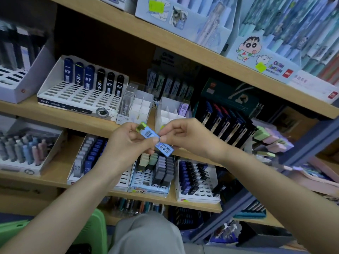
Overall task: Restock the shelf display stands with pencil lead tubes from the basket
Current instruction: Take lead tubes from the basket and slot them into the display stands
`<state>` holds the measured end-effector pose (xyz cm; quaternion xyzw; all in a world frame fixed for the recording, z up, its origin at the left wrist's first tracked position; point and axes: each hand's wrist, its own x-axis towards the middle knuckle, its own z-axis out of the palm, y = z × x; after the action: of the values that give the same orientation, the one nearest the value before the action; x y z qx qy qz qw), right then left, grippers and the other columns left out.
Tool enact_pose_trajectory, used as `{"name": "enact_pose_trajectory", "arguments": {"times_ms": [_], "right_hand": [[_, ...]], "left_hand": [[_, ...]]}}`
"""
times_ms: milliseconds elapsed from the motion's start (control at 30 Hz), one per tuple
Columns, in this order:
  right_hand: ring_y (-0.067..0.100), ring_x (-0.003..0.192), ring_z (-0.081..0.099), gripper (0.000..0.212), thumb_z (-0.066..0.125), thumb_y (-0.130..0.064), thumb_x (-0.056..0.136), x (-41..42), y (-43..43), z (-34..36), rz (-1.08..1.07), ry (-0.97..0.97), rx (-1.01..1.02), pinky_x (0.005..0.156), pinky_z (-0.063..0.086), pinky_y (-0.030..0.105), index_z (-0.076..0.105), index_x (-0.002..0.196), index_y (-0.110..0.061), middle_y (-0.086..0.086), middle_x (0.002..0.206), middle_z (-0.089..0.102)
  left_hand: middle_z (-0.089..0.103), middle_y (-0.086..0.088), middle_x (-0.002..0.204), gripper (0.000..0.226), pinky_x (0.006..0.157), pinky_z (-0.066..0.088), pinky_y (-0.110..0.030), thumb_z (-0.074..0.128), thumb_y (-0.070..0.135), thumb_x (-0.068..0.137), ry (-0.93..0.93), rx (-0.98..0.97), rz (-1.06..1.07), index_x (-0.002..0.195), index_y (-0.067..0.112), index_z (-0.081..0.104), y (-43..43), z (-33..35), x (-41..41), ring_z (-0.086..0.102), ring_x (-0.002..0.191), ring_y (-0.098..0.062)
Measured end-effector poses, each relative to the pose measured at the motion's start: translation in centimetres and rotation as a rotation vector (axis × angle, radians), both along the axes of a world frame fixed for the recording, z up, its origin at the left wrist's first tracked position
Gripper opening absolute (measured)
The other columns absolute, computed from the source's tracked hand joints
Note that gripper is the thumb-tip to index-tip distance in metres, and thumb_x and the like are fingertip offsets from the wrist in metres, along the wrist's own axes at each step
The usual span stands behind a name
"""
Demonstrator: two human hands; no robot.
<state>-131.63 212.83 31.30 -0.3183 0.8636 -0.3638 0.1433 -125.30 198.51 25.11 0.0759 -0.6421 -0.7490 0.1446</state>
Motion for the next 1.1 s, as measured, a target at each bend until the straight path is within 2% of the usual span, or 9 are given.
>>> {"name": "enact_pose_trajectory", "arguments": {"times_ms": [100,200,267,433,533,633,800,967,1100], "right_hand": [[0.006,0.071,0.065,0.014,0.068,-0.010,0.085,0.4,0.5,-0.4,-0.032,-0.053,-0.058,0.070,0.055,0.018,0.064,0.099,-0.010,0.000,0.081,0.067],[0.003,0.084,0.063,0.043,0.071,-0.013,0.083,1.0,0.9,-0.4,0.005,0.254,0.000,0.080,0.054,0.018,0.051,0.121,-0.021,-0.007,0.101,0.061],[0.002,0.090,0.059,0.053,0.071,-0.010,0.084,1.3,1.1,-0.2,0.059,0.414,-0.019,0.083,0.051,0.015,0.046,0.129,-0.022,-0.010,0.107,0.054],[0.000,0.084,0.057,0.033,0.072,-0.008,0.081,0.5,1.9,0.4,0.078,0.680,0.018,0.079,0.049,0.010,0.065,0.113,-0.016,-0.012,0.094,0.054],[-0.004,0.079,0.056,0.022,0.071,-0.008,0.082,-1.1,2.5,1.5,-0.078,0.724,-0.041,0.072,0.046,0.007,0.062,0.099,-0.017,-0.021,0.086,0.051],[0.002,0.075,0.053,0.022,0.067,-0.011,0.086,-3.9,2.5,2.7,-0.239,0.766,-0.074,0.070,0.047,0.013,0.050,0.096,-0.019,-0.011,0.083,0.053],[0.021,0.084,0.058,0.023,0.063,-0.016,0.090,-8.4,1.8,3.0,-0.355,0.797,0.198,0.080,0.051,0.036,0.057,0.109,-0.005,0.007,0.094,0.061],[0.029,0.092,0.060,0.028,0.063,-0.018,0.090,-9.9,0.9,3.2,-0.376,0.753,0.358,0.082,0.052,0.039,0.059,0.116,-0.007,0.014,0.101,0.064],[0.018,0.089,0.056,0.008,0.064,-0.008,0.088,-10.5,0.3,3.0,-0.337,0.559,0.311,0.084,0.047,0.027,0.061,0.096,-0.010,0.004,0.090,0.060]], "left_hand": [[0.069,-0.001,0.063,0.005,0.053,0.050,-0.015,0.062,0.013,0.088,0.073,-0.074,0.046,0.088,0.009,0.058,0.3,-0.1,-0.2,0.060,0.052,-0.004],[0.069,-0.001,0.075,0.006,0.061,0.049,-0.018,0.063,0.021,0.087,0.149,-0.266,0.059,0.084,0.016,0.063,0.7,0.1,-0.6,0.063,0.066,-0.006],[0.068,0.003,0.072,0.006,0.062,0.044,-0.011,0.065,0.025,0.085,0.176,-0.405,0.049,0.086,0.021,0.060,1.1,0.5,-0.8,0.060,0.065,-0.001],[0.066,0.007,0.079,0.022,0.062,0.040,-0.009,0.064,0.029,0.085,0.188,-0.424,0.059,0.092,0.027,0.044,1.9,1.3,-1.4,0.057,0.069,0.004],[0.057,0.012,0.099,0.016,0.069,0.042,-0.011,0.055,0.030,0.092,0.205,-0.536,0.078,0.104,0.022,0.050,2.1,1.5,-2.1,0.054,0.086,0.000],[0.047,0.016,0.111,0.025,0.080,0.036,-0.015,0.046,0.030,0.097,0.267,-0.777,0.029,0.120,0.022,0.051,2.3,1.4,-2.5,0.046,0.099,0.000],[0.043,0.002,0.134,0.043,0.104,0.021,-0.030,0.038,0.033,0.099,0.304,-1.338,-0.023,0.138,0.015,0.042,2.8,0.1,-3.5,0.034,0.126,-0.015],[0.039,0.001,0.132,0.047,0.103,0.018,-0.027,0.036,0.034,0.099,0.301,-1.383,-0.012,0.141,0.014,0.035,2.2,-0.1,-3.8,0.031,0.125,-0.015],[0.038,0.003,0.120,0.043,0.099,0.024,-0.024,0.036,0.037,0.099,0.301,-1.330,-0.016,0.136,0.016,0.042,1.7,0.0,-3.3,0.032,0.114,-0.012]]}}
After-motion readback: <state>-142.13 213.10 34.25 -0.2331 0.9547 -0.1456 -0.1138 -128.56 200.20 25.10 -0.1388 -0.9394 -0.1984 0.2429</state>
